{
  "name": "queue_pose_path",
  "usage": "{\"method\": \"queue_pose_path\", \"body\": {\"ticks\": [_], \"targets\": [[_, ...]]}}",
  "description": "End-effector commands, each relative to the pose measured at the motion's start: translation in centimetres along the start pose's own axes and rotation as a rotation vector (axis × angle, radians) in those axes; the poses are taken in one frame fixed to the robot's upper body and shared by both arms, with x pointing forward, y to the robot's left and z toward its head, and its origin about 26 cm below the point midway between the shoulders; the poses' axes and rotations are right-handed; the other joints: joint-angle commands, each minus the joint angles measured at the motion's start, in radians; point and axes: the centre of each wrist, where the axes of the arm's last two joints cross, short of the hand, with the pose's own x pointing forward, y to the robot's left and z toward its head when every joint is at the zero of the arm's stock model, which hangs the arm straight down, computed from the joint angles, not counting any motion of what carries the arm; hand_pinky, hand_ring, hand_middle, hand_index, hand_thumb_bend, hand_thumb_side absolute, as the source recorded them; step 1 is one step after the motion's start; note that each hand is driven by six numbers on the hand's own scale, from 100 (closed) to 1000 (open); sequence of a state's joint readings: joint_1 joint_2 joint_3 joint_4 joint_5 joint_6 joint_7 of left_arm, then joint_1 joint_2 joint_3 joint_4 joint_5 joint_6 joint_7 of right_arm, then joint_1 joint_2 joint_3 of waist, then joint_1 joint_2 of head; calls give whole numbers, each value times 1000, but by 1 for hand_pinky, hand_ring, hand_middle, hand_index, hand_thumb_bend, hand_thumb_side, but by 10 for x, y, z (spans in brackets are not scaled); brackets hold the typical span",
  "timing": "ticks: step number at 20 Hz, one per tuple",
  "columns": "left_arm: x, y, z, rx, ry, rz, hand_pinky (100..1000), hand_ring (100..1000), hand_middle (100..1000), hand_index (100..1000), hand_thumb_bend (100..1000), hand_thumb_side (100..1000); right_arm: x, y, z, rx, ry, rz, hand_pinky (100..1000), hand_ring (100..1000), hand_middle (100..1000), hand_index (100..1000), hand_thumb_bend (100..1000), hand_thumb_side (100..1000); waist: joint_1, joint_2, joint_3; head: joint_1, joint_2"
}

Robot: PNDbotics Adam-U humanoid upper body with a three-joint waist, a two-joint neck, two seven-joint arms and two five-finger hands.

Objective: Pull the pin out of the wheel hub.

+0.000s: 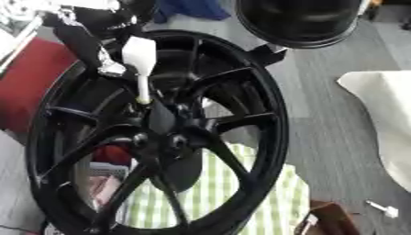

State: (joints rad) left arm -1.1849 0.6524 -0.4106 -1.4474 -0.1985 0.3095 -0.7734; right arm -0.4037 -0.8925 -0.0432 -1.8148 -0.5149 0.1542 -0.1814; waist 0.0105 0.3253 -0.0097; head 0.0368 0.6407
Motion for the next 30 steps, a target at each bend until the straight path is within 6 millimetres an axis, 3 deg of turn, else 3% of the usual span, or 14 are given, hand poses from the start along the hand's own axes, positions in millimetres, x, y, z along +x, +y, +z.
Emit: {"method": "queue_pose_path", "body": {"ticks": [1, 6, 10, 14, 18, 20, 21, 22, 23, 24, 27, 30], "targets": [[4, 33, 35, 157, -16, 12, 774, 593, 432, 455, 157, 100, 9, -7, -2, -16, -23, 12, 720, 668, 577, 731, 160, 527, -4, -27, 4, -5, 1], [-20, 54, 75, 329, 29, 89, 776, 590, 427, 454, 130, 100, 8, -10, 0, -27, -22, 17, 720, 668, 577, 731, 159, 526, -7, -26, 16, -15, -4], [-59, 61, 116, 460, 132, 165, 776, 590, 426, 460, 111, 100, 8, -13, 2, -43, -23, 25, 719, 668, 577, 730, 159, 526, -11, -24, 32, -23, -5], [-111, 45, 158, 592, 289, 244, 781, 599, 438, 495, 137, 100, 10, -15, 2, -52, -35, 24, 719, 668, 577, 730, 160, 523, -14, -19, 42, -25, -11], [-150, 22, 184, 631, 404, 316, 803, 637, 487, 603, 181, 116, 12, -15, 2, -59, -45, 19, 719, 668, 577, 730, 160, 521, -20, -19, 46, -26, -17], [-165, 10, 189, 603, 440, 338, 826, 683, 541, 672, 238, 168, 12, -15, 1, -59, -50, 14, 719, 668, 577, 730, 159, 521, -24, -19, 47, -25, -21], [-172, 4, 190, 577, 459, 342, 854, 753, 635, 795, 327, 245, 13, -15, 1, -57, -51, 13, 719, 668, 577, 730, 158, 520, -25, -19, 47, -24, -22], [-179, -3, 192, 546, 479, 341, 871, 789, 689, 834, 387, 282, 13, -14, 1, -55, -52, 11, 719, 668, 577, 730, 158, 520, -26, -20, 46, -23, -23], [-185, -9, 193, 518, 496, 338, 892, 842, 759, 882, 509, 386, 13, -14, 1, -52, -53, 11, 719, 668, 577, 730, 158, 520, -26, -20, 46, -23, -24], [-191, -15, 194, 490, 516, 335, 900, 859, 778, 897, 549, 429, 13, -13, 1, -51, -54, 10, 719, 668, 577, 730, 158, 521, -27, -19, 45, -22, -24], [-207, -29, 198, 435, 572, 337, 904, 876, 804, 920, 560, 560, 13, -12, 1, -48, -51, 8, 719, 667, 577, 729, 158, 522, -30, -17, 43, -23, -26], [-213, -33, 200, 443, 567, 357, 902, 875, 808, 920, 546, 584, 13, -13, 1, -51, -52, 9, 719, 668, 577, 729, 157, 523, -32, -14, 42, -22, -24]]}}
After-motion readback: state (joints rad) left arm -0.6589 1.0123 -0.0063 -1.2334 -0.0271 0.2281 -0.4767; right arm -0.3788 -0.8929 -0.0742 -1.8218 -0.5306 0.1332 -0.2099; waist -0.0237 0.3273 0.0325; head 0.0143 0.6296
